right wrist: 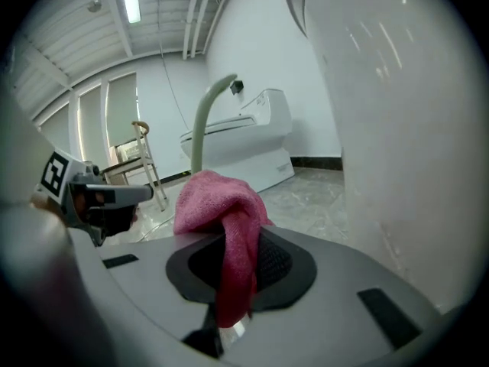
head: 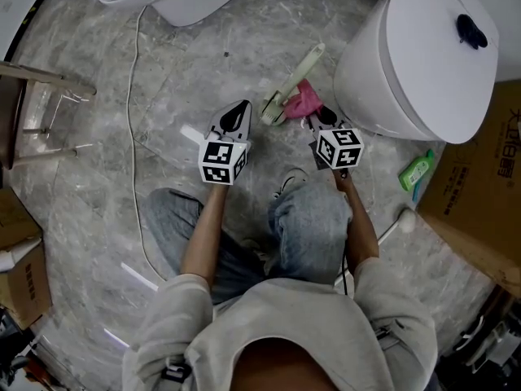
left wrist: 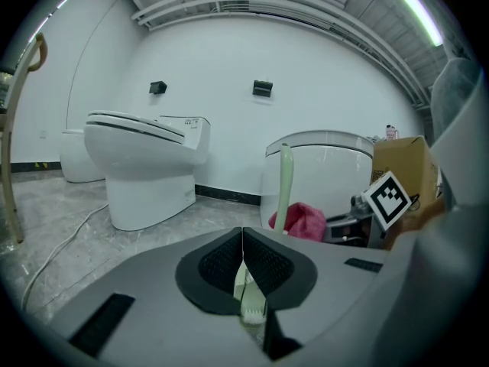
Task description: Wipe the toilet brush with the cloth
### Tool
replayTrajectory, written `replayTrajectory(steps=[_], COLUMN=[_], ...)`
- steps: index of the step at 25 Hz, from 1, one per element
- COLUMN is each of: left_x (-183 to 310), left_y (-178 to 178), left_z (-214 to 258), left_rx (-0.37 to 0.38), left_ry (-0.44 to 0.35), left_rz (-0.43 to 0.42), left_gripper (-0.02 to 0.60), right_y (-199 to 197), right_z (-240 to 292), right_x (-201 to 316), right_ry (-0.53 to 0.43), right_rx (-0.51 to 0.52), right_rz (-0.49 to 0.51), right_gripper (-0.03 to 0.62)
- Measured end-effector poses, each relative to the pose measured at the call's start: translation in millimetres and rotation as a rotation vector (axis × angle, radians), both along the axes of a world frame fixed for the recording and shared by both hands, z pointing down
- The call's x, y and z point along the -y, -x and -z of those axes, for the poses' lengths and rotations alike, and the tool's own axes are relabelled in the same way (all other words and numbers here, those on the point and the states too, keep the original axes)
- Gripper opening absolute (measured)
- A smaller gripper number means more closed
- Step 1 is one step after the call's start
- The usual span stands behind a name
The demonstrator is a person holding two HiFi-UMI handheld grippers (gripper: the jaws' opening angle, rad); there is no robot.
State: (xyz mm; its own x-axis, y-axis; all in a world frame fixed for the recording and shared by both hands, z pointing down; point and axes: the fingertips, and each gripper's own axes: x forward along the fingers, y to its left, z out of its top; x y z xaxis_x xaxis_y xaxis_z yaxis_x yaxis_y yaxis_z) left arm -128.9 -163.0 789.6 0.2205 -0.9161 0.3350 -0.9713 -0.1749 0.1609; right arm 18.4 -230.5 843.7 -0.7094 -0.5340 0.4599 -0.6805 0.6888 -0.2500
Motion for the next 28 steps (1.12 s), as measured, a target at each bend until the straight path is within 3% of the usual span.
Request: replayTrajectory(steps=[9, 18, 23, 28], left_x=[2, 1, 2, 1], left_y=[-2, -2, -5, -7], left_z=[5, 7, 9, 10], left_rx=[-0.013, -0.017, -0.016, -0.011], left_ry=[-0.019, -0.024, -0.026, -0.025], left_rz=[-0.003, 0.001, -0.003, -0.006], left_gripper=[0.020, 0.020, 0.019, 0.020], right_y=[-24, -9, 8, 29], right_z=[153, 282, 326, 302], right_x=[4, -9, 1, 10], right_ry=[-0.293, -0.513, -0.554, -0.482], right_rx=[0.136, 0.276, 0.340, 0.321], right_rz=[-0.015, 0.091, 0.142, 0.184], right_gripper=[0.064, 0.064, 0.064, 0.064])
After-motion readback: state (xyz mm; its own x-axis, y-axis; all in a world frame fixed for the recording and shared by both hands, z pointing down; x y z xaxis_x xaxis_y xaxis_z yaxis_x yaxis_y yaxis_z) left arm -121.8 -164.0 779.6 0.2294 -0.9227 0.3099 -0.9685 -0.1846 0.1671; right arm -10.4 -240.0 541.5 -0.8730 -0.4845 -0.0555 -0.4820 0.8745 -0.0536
